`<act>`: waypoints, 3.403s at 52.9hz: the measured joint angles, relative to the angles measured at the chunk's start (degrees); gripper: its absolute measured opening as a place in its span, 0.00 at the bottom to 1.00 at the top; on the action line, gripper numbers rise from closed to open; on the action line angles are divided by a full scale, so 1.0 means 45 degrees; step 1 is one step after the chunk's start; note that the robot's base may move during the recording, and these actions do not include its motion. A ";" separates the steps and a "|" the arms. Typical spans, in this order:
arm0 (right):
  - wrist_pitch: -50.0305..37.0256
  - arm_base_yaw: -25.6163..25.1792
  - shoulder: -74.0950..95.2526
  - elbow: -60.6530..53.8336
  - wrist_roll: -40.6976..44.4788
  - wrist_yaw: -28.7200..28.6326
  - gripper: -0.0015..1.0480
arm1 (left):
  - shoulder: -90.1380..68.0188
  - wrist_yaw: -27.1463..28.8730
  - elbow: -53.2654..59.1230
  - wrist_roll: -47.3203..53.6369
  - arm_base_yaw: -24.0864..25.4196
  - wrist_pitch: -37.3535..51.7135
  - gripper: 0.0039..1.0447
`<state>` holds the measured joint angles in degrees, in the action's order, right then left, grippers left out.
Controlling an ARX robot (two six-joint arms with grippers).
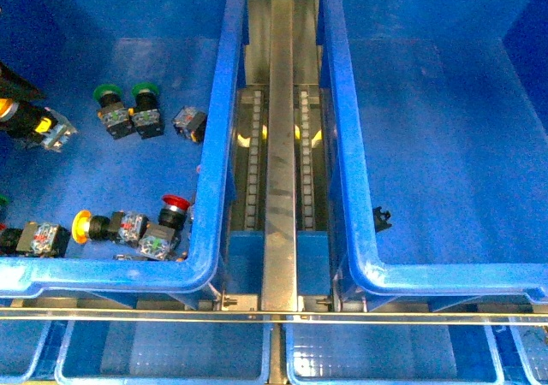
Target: Pick red and yellow buttons and place in box
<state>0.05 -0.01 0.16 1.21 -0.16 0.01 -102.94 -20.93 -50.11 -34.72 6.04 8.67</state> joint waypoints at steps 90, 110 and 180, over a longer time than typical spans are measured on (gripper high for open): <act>0.0097 -0.0049 0.0083 0.0039 0.0063 -0.0199 0.94 | 0.0578 0.0437 -0.1753 -0.9549 -0.9476 0.3070 0.31; 0.2404 -0.1185 0.7475 0.1860 0.9360 -0.6343 0.94 | 0.0860 0.0486 -0.1287 -0.9593 -0.9311 0.3206 0.31; -0.7582 0.3084 1.7539 0.6358 0.9335 -0.2249 0.94 | 0.1234 0.0121 -0.1141 -1.0030 -0.8888 0.3468 0.31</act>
<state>-34.06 13.87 79.09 29.82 41.85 -10.11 -97.38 -20.38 -55.24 -79.85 -33.95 24.27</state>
